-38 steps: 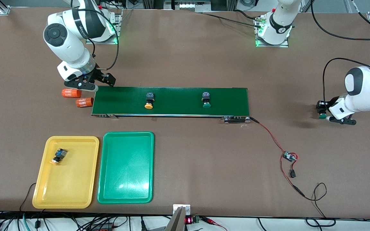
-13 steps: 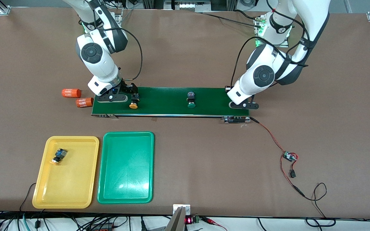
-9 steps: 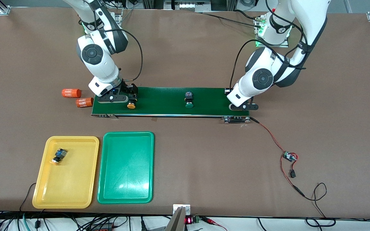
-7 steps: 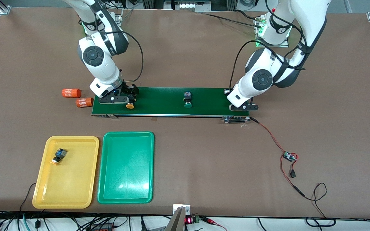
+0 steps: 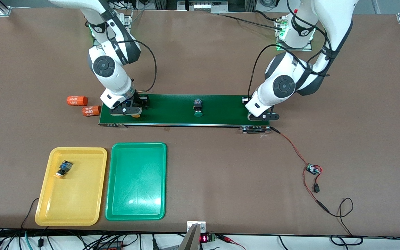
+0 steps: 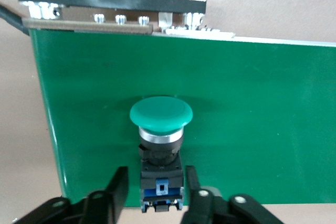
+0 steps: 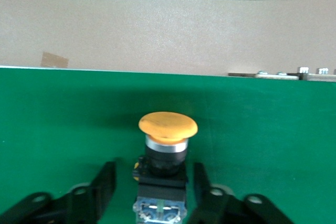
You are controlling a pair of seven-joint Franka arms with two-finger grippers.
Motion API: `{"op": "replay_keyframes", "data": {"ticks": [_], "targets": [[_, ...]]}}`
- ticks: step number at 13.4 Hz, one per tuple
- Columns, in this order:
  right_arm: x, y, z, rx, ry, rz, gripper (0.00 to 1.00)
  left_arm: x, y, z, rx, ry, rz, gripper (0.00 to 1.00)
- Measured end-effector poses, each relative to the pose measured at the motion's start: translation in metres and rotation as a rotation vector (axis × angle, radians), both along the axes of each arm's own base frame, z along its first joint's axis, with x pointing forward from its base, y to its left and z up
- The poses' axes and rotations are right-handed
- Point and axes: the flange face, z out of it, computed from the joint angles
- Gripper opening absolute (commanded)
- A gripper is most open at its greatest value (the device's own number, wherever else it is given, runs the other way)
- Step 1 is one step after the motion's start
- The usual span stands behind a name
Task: Sort buttons by color to trays
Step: 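Lift the yellow button with the right gripper while the left gripper withdraws, then carry the yellow button into the yellow tray and open the right gripper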
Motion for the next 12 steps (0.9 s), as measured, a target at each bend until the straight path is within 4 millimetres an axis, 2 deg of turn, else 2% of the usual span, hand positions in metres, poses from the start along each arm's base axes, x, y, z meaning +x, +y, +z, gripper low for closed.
{"op": "replay_keyframes", "data": {"ticks": [2,4,5,7,9,11,12], "targets": [[0.001,-0.001,0.001,-0.001,-0.002,-0.001,0.06,0.006,-0.002,0.012,-0.01,-0.032,-0.001,1.0],[0.008,-0.003,0.006,0.004,-0.015,-0.005,0.05,0.022,0.002,0.042,-0.022,-0.098,0.016,1.0],[0.014,-0.006,0.01,0.009,-0.026,-0.01,0.05,0.036,0.014,0.061,-0.023,-0.14,0.039,1.0],[0.033,-0.013,0.027,0.015,-0.055,-0.026,0.05,0.064,0.059,0.09,-0.016,-0.213,0.066,1.0],[0.066,-0.026,0.062,0.011,-0.076,-0.014,0.05,0.09,0.117,0.115,0.003,-0.283,0.064,1.0],[0.099,-0.053,0.1,-0.006,-0.089,0.013,0.06,0.106,0.165,0.139,0.044,-0.334,0.038,1.0],[0.113,-0.076,0.11,-0.018,-0.097,0.025,0.06,0.112,0.183,0.153,0.064,-0.329,0.042,1.0]]}}
